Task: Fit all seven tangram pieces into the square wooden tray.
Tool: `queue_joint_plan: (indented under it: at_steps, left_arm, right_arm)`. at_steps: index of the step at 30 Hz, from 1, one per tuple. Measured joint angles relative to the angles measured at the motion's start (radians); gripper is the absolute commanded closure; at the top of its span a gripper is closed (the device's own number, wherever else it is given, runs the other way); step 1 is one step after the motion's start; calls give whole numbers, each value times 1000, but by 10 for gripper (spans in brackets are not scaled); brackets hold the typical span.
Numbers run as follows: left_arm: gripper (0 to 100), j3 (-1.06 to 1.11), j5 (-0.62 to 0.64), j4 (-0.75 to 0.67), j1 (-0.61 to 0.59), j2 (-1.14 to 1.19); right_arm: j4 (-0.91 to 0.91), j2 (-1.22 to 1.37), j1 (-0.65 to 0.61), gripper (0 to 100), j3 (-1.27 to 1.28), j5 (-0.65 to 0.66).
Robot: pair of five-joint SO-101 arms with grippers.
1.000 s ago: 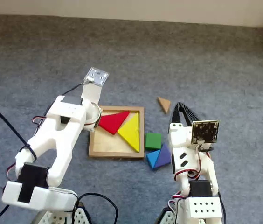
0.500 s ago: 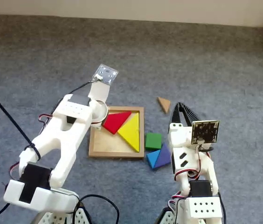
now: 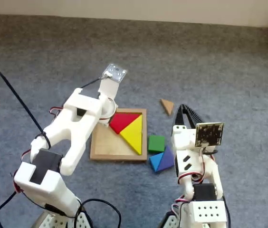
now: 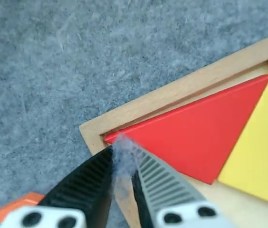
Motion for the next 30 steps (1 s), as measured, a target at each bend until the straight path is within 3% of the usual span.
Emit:
queue_joint_plan:
  at_steps: [16, 30]
  left_arm:
    - [954, -3, 0, 14, 31, 3]
    - [950, 170, 48, 29, -41, -304]
  right_arm:
    - [0, 0, 0, 988, 0, 0]
    - [0, 0, 0, 988, 0, 0]
